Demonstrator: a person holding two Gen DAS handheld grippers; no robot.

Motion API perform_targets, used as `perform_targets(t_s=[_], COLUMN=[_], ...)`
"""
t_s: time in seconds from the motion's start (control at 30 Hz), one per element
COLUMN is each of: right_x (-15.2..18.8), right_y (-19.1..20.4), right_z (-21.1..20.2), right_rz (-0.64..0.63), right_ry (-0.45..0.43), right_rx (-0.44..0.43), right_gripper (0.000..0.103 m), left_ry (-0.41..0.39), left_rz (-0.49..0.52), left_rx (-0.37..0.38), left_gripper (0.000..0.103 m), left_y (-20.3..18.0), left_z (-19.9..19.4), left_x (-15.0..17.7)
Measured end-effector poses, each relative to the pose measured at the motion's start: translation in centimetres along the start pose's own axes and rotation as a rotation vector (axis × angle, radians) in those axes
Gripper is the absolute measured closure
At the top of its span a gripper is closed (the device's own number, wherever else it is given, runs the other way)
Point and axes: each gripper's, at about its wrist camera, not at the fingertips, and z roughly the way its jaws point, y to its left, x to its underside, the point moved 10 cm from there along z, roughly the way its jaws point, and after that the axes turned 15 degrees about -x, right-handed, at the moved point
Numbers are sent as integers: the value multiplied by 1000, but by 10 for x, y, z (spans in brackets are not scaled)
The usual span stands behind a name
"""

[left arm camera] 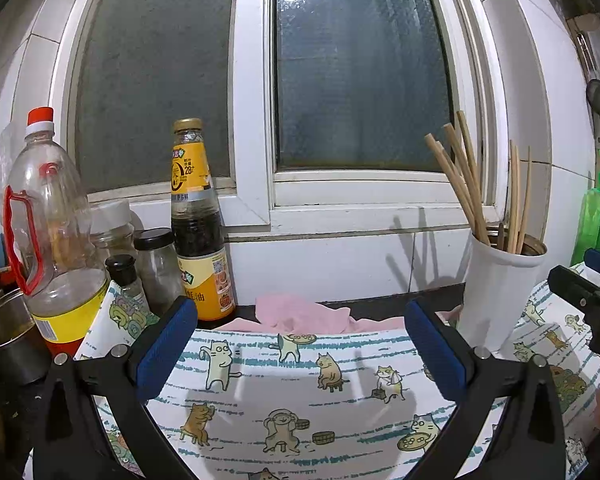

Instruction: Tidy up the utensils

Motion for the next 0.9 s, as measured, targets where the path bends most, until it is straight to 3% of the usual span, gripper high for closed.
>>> perform_targets(t_s=[0.9], right_x=[1], right_y=[0], right_z=[-1], right_rz=[4], right_ry=[-1], right_rx=[6], right_gripper=[0], left_ry=[-16], left_rz=[29], left_rx=[-12], left_gripper=[0], left_y=[1], left_z=[-3], left_x=[-1])
